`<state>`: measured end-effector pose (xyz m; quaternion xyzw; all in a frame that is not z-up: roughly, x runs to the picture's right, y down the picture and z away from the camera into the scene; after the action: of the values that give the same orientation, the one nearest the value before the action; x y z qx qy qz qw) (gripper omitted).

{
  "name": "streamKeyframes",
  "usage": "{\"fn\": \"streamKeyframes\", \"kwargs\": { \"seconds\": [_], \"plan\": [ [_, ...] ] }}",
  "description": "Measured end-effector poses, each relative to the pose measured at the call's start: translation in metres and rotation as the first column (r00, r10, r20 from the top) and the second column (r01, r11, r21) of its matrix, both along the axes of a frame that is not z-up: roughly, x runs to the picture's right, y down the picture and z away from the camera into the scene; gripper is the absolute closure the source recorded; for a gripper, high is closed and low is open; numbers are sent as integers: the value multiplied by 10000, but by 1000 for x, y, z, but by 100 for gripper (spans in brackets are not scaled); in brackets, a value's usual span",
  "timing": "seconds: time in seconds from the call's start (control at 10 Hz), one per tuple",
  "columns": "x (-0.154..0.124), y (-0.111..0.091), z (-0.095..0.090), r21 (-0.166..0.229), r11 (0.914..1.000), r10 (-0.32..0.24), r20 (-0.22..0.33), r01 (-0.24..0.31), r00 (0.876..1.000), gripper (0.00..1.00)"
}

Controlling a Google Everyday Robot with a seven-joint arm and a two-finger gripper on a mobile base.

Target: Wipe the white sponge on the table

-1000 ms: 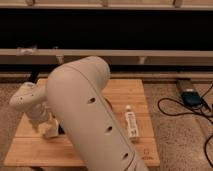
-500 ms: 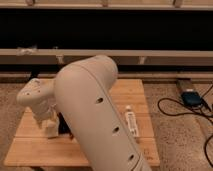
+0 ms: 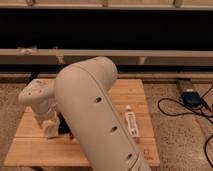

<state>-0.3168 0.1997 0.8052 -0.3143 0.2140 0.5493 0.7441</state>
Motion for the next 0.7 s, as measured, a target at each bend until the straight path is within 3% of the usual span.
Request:
{"fn": "streamKeyframes", "kwargs": {
  "seconds": [0.7],
  "plan": [
    [-6, 12, 7, -198, 9987, -461, -1, 461, 9989, 35]
  ]
}}
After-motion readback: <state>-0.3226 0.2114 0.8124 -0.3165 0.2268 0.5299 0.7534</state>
